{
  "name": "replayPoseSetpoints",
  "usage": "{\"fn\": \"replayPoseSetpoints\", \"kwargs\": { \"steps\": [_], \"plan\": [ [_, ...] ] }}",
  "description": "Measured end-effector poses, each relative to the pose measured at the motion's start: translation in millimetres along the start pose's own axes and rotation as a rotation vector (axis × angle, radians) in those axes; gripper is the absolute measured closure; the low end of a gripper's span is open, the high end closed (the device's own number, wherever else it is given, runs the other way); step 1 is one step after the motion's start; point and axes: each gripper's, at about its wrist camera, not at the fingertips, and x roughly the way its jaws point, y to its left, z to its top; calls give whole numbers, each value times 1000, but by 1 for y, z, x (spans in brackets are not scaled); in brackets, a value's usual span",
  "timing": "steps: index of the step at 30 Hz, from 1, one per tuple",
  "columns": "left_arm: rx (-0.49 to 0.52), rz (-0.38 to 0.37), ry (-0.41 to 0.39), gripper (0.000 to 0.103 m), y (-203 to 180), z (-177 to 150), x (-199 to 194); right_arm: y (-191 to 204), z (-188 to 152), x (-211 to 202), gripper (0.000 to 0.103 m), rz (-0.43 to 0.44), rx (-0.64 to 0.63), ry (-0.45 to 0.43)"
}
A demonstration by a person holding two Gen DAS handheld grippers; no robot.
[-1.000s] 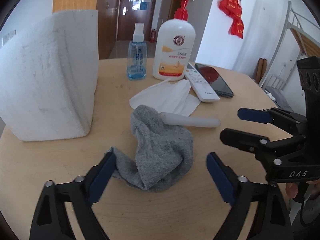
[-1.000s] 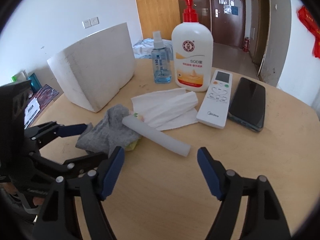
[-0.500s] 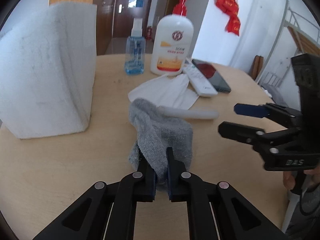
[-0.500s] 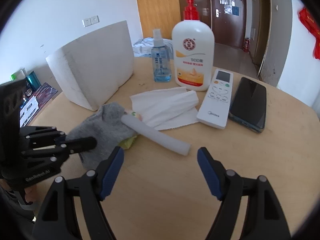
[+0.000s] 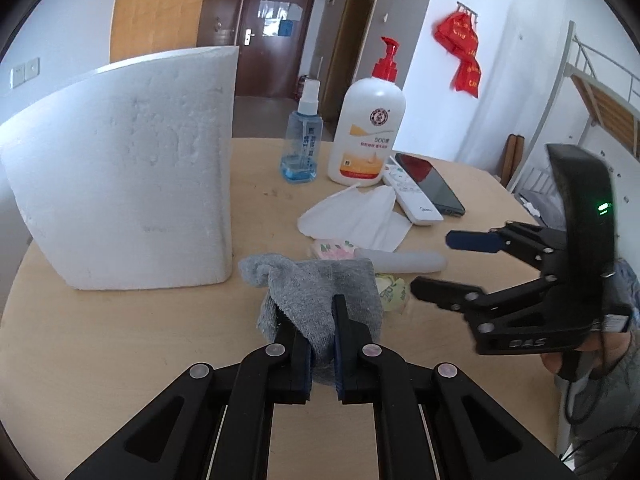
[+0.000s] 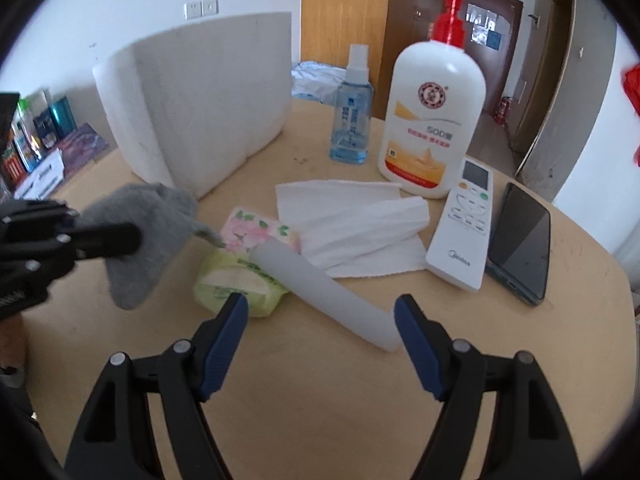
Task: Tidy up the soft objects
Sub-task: 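Lift the grey sock with the left gripper while the right gripper grasps the white foam tube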
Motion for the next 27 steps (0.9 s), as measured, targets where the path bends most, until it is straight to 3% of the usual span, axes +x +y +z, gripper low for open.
{"fn": "replayPoseSetpoints", "kwargs": {
  "steps": [1,4,17,20,22,27],
  "plan": [
    [3,-3,-2,95,1,1,-1,-1,1,3,38,0,-4,10],
    [3,-17,-5,95,4,2,0,-3,3,11,47,-3,-24,38],
    [13,-78,14,95,2,0,2,-5,6,25,48,-23,-68,69],
    [8,-82,15,95,2,-1,1,-8,8,24,58,-26,-51,68],
    [6,-79,15,95,3,-1,1,-14,9,22,71,-22,-21,69],
    [8,-80,20,95,1,-1,2,-9,7,25,74,-55,-76,60]
  ]
}}
